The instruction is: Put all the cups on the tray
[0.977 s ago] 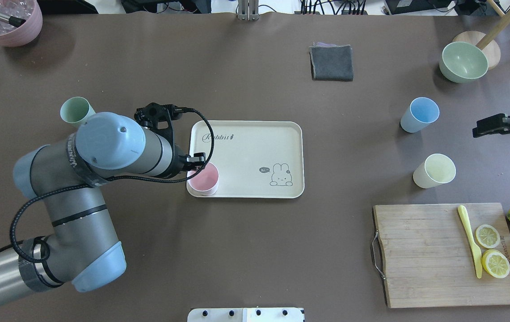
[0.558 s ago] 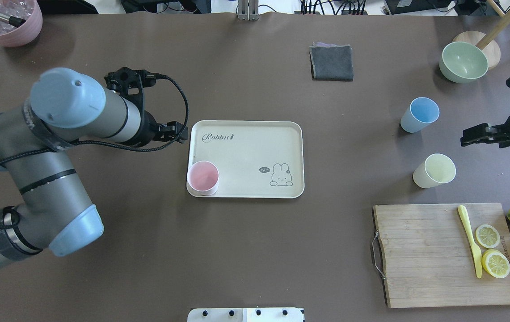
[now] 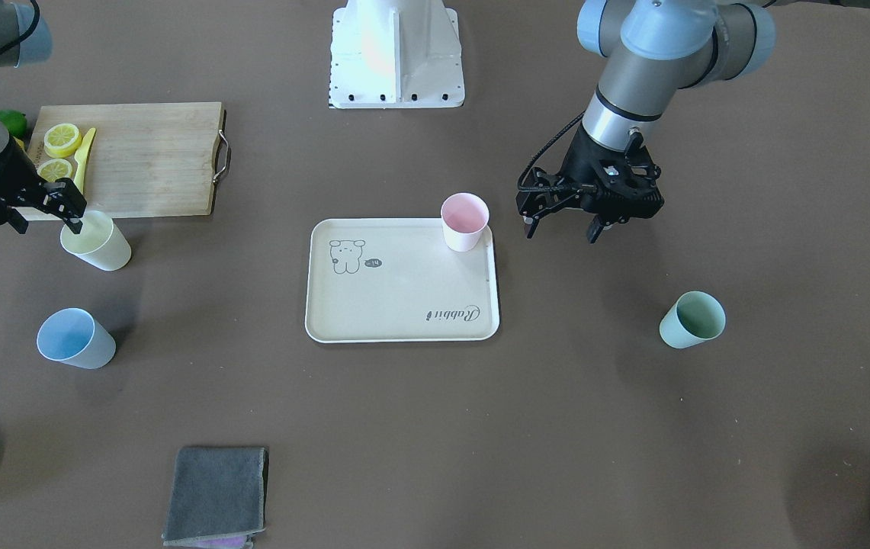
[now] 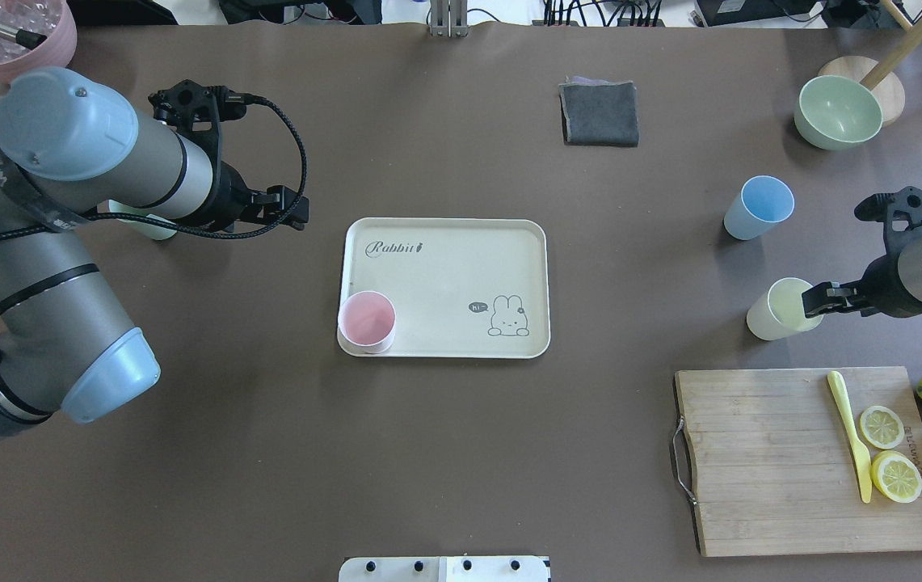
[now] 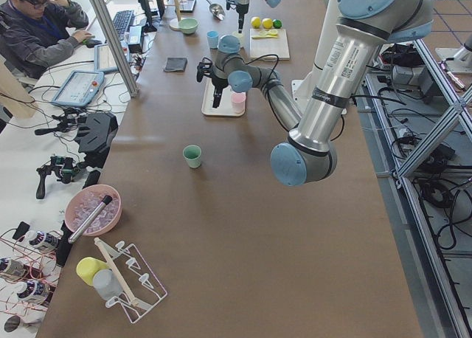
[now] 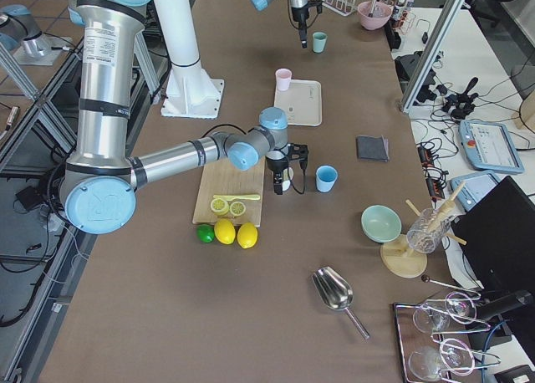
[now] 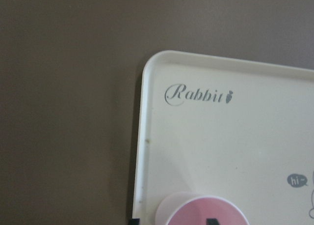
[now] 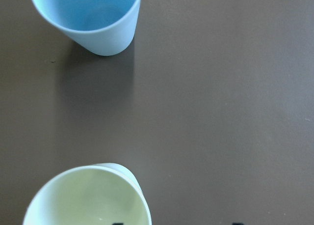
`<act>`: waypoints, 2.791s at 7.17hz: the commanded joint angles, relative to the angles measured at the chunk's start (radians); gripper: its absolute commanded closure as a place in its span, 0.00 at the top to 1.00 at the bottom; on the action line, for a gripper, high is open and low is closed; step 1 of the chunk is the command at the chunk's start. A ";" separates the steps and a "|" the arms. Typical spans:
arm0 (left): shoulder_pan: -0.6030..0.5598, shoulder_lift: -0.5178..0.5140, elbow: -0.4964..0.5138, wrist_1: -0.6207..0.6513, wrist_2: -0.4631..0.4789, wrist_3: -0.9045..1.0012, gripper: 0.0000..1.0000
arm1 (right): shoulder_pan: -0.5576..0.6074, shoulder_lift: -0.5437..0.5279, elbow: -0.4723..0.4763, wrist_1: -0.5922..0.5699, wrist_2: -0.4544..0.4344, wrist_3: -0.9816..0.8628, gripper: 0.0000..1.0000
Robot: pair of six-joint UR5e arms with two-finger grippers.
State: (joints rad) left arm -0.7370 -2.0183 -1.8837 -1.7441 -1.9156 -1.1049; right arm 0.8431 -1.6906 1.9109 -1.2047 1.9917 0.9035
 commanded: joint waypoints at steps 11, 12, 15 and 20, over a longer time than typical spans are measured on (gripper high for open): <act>-0.183 0.118 0.008 -0.006 -0.115 0.260 0.98 | -0.303 0.569 -0.027 -0.259 -0.172 0.557 0.00; -0.183 0.118 0.006 -0.006 -0.115 0.260 0.98 | -0.373 0.571 -0.045 -0.253 -0.229 0.575 0.00; -0.183 0.119 0.008 -0.008 -0.114 0.260 0.98 | -0.404 0.608 -0.061 -0.245 -0.280 0.580 0.00; -0.183 0.122 0.021 -0.009 -0.114 0.263 0.98 | -0.322 0.620 -0.056 -0.246 -0.274 0.539 1.00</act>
State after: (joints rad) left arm -0.9204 -1.8973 -1.8700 -1.7533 -2.0295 -0.8444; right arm 0.4810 -1.0722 1.8477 -1.4496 1.6939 1.4609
